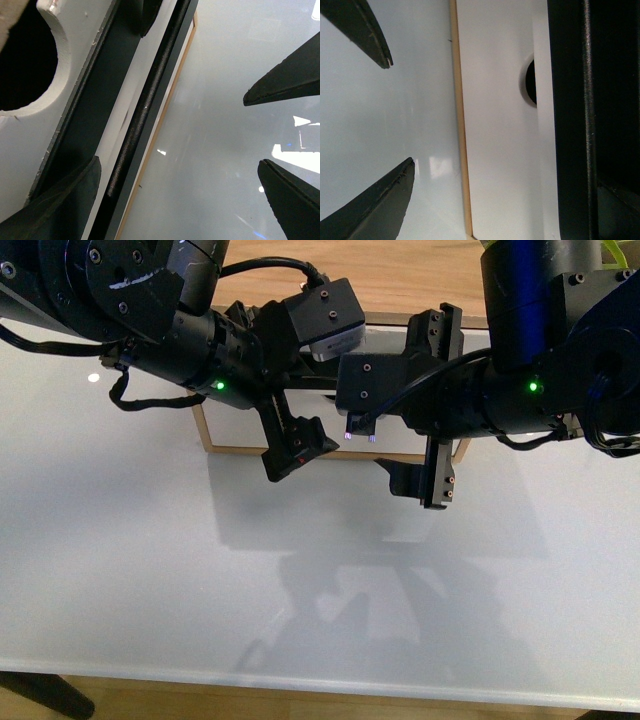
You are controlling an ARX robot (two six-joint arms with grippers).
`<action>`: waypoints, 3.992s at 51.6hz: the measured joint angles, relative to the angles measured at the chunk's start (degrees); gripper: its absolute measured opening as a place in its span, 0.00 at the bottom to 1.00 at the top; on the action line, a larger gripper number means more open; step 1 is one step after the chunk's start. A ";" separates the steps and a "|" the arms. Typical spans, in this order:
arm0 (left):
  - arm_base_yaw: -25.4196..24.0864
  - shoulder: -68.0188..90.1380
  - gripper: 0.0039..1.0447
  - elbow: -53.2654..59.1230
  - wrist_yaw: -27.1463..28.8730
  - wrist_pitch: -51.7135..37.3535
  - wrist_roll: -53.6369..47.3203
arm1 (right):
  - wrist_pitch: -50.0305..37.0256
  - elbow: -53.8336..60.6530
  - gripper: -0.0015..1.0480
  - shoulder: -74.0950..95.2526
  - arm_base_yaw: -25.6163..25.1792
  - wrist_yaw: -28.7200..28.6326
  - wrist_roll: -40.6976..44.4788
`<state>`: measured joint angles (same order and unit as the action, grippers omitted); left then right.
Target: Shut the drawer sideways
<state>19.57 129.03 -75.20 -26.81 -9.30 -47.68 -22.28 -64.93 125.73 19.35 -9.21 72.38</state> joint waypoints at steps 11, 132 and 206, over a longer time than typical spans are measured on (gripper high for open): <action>-0.24 0.50 0.92 -1.70 0.02 0.09 1.49 | -0.22 -2.01 0.91 1.31 -0.35 0.17 -1.01; -19.43 -102.92 0.01 74.27 26.82 -16.59 47.54 | 4.15 63.91 0.02 -107.67 -19.28 9.25 -71.60; -19.43 -128.67 0.64 74.27 26.82 9.22 47.58 | 22.21 63.91 0.52 -125.42 -19.28 9.25 -71.63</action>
<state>0.14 0.36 -0.93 0.01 -0.08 -0.10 -0.08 -1.02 0.32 0.08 0.03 0.75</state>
